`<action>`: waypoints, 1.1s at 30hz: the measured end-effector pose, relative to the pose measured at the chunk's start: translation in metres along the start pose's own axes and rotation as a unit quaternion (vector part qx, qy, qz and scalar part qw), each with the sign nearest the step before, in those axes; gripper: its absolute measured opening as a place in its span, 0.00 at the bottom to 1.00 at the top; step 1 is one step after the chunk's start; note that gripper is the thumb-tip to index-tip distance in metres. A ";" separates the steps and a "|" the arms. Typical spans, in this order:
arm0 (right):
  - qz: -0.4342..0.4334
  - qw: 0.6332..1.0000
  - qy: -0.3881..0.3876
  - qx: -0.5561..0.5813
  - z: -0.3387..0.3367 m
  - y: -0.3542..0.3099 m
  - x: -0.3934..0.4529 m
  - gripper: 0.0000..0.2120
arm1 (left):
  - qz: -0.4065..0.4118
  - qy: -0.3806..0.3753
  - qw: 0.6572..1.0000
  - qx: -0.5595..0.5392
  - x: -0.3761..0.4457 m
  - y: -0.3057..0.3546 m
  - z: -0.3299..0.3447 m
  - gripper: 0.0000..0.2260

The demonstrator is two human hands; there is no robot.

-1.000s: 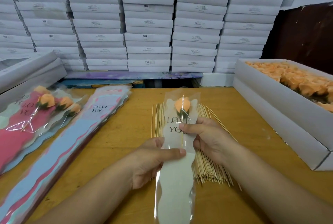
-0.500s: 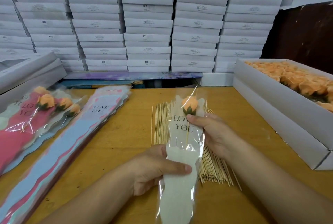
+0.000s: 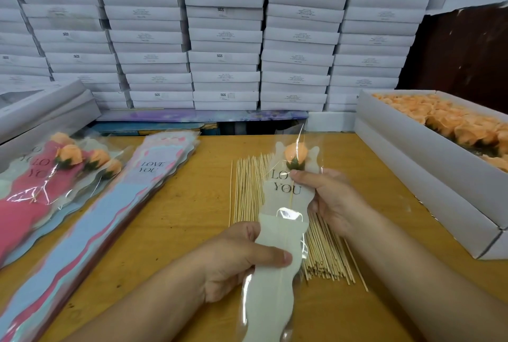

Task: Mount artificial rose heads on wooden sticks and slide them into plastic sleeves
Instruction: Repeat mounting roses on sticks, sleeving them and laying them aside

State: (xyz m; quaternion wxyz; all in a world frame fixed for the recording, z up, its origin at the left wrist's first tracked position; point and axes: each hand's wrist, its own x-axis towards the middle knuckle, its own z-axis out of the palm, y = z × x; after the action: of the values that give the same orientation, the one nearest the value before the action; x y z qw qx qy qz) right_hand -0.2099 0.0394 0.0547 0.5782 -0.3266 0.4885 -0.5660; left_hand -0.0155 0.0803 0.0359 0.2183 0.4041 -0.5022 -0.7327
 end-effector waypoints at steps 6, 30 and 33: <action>0.018 1.000 -0.018 -0.008 0.002 0.002 0.001 0.17 | -0.003 0.029 0.999 -0.013 0.002 -0.002 0.001 0.14; 0.018 0.993 -0.116 0.013 -0.019 -0.006 0.006 0.19 | 0.005 0.314 0.923 0.223 -0.050 0.082 -0.142 0.21; 0.013 0.994 -0.111 -0.001 -0.021 -0.006 0.007 0.22 | 0.011 0.369 0.884 0.287 -0.069 0.091 -0.188 0.22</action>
State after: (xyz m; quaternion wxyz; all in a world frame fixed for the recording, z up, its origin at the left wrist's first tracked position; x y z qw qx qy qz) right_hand -0.2322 0.0355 0.0525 0.6360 -0.3815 0.4262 -0.5180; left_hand 0.1692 -0.0116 0.1131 0.2702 0.6848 -0.5781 -0.3519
